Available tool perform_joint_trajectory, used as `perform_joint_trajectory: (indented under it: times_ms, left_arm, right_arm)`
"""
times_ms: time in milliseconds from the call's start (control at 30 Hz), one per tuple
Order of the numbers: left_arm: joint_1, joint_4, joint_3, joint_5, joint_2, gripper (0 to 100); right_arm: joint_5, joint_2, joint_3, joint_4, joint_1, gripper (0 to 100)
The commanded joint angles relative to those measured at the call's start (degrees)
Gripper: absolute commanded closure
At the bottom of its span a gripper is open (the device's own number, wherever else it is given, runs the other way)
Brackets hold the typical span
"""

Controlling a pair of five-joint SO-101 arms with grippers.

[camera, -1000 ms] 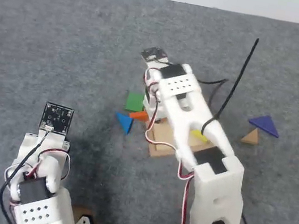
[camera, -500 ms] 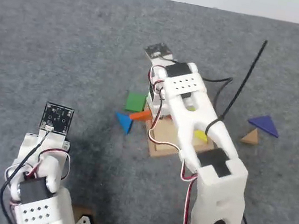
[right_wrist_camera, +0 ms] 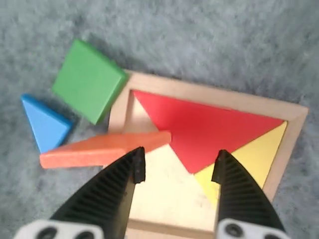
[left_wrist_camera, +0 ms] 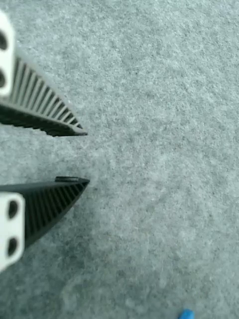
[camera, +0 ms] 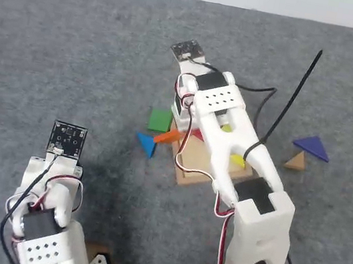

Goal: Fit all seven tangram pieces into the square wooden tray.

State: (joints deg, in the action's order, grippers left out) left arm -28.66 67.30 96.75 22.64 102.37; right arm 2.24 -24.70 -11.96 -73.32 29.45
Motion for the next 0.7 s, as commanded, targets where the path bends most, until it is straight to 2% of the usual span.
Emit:
perform_joint_trajectory:
  times_ms: [0, 200, 400, 500, 667]
  left_arm:
    - [-0.1, -0.7, -0.4, 0.4, 0.4, 87]
    - [-0.1, -0.7, -0.4, 0.4, 0.4, 87]
    - [-0.1, -0.7, -0.4, 0.4, 0.4, 87]
    - [-0.1, -0.7, -0.4, 0.4, 0.4, 87]
    - [-0.1, -0.7, -0.4, 0.4, 0.4, 87]
  right_arm:
    - [-0.8, 5.6, -1.6, 4.0, 2.1, 78.6]
    - [-0.4, 1.8, -1.5, 6.4, 7.8, 78.6]
    - [-0.3, -1.1, -0.4, 2.2, 8.0, 78.6]
    - [-1.4, 2.2, 3.3, 2.7, 7.5, 78.6]
    - [-2.5, 11.5, 16.1, 9.7, 7.3, 78.6]
